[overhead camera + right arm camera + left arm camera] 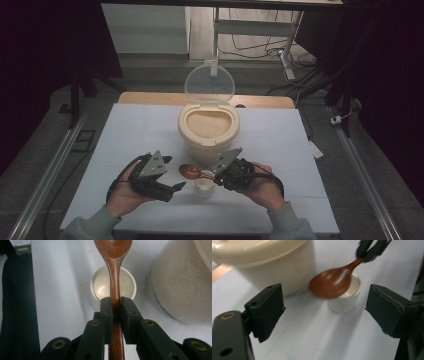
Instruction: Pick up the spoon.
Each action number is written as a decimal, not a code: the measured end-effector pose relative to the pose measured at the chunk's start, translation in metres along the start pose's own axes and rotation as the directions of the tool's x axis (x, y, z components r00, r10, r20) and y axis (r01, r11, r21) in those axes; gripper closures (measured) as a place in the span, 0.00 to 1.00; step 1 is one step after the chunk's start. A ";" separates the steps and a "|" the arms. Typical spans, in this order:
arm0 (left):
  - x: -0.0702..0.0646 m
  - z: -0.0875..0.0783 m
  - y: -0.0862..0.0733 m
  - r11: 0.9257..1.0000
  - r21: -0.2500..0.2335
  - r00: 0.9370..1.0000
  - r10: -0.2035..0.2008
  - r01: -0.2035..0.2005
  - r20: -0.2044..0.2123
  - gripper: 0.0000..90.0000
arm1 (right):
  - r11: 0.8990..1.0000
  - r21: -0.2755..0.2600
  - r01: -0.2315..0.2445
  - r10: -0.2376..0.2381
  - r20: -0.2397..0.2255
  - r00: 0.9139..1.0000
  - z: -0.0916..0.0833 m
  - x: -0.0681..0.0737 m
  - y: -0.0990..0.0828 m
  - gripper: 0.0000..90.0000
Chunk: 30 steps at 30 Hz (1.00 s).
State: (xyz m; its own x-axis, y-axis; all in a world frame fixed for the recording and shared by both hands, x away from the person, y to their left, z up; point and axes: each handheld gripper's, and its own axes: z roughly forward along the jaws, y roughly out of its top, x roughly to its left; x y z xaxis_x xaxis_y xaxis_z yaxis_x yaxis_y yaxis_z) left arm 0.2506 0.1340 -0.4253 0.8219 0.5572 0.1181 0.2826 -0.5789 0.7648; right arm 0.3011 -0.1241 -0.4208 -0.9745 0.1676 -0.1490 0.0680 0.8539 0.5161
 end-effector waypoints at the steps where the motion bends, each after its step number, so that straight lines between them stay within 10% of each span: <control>1: -0.002 0.002 0.004 1.000 0.006 1.000 0.014 -0.014 0.003 0.17 | 1.000 0.000 0.000 0.000 0.000 1.000 0.000 0.000 0.000 0.89; 12: -0.017 0.025 0.035 0.981 0.087 0.985 0.171 -0.172 0.019 0.27 | 1.000 -0.002 0.008 -0.008 -0.002 1.000 0.002 0.002 0.002 0.89; 30: -0.025 0.054 0.043 0.936 0.177 0.953 0.294 -0.303 0.074 0.50 | 0.999 -0.008 0.039 -0.039 -0.004 0.999 0.003 0.006 0.006 0.89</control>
State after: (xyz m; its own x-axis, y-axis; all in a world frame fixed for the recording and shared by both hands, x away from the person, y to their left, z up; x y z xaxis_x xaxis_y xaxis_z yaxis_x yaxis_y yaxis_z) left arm 0.2690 0.0629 -0.4292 0.9029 0.3167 0.2907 0.1035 -0.8164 0.5681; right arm 0.2962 -0.1169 -0.4208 -0.9772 0.1326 -0.1657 0.0286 0.8559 0.5163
